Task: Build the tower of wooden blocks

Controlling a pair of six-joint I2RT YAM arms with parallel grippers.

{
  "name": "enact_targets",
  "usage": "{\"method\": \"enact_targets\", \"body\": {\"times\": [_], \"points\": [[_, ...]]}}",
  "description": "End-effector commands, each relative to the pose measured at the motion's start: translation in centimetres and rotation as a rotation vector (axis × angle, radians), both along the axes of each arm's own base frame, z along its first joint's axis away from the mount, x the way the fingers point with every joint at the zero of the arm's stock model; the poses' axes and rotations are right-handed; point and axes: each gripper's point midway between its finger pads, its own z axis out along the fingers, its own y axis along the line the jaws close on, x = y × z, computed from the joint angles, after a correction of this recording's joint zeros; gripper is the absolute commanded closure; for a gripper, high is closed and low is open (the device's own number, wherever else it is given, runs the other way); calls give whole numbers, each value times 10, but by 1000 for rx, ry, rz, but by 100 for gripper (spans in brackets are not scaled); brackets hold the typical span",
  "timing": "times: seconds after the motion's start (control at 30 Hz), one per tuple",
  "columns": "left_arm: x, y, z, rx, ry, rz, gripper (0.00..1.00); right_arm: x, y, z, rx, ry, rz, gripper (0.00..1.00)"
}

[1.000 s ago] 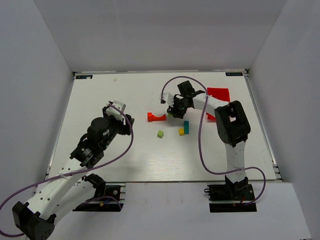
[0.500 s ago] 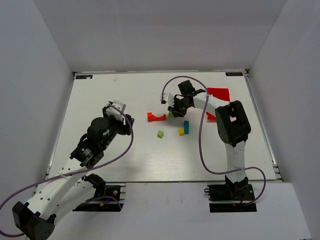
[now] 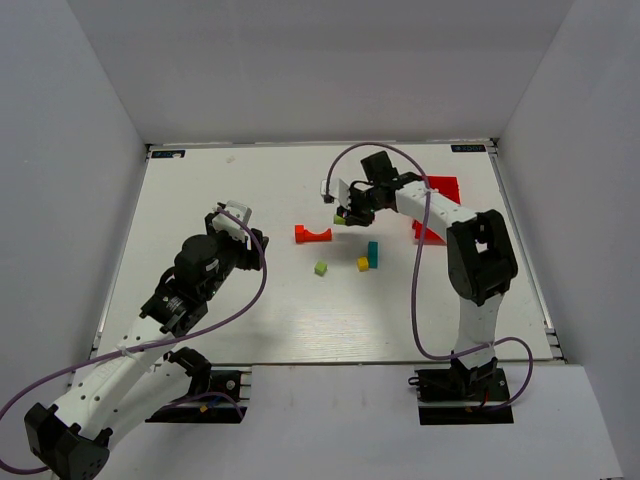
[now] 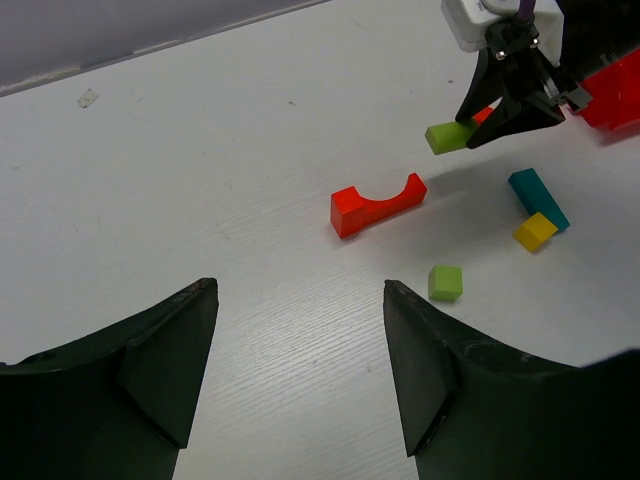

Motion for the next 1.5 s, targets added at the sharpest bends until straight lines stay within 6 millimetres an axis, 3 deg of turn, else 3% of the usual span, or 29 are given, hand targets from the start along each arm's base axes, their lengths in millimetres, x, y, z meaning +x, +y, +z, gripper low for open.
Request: {"method": "enact_targets", "body": {"times": [0.0, 0.4, 0.53, 0.67, 1.47], "points": [[0, 3, 1, 6, -3, 12, 23, -13, 16, 14, 15, 7, 83, 100], [0, 3, 1, 6, -3, 12, 23, -16, 42, 12, -20, -31, 133, 99], [0, 3, 1, 6, -3, 12, 23, -24, 53, 2, -42, -21, 158, 99], [0, 3, 1, 6, -3, 12, 23, -16, 49, -10, -63, -9, 138, 97], [0, 3, 1, 6, -3, 12, 23, -17, 52, -20, -77, 6, 127, 91]]}}
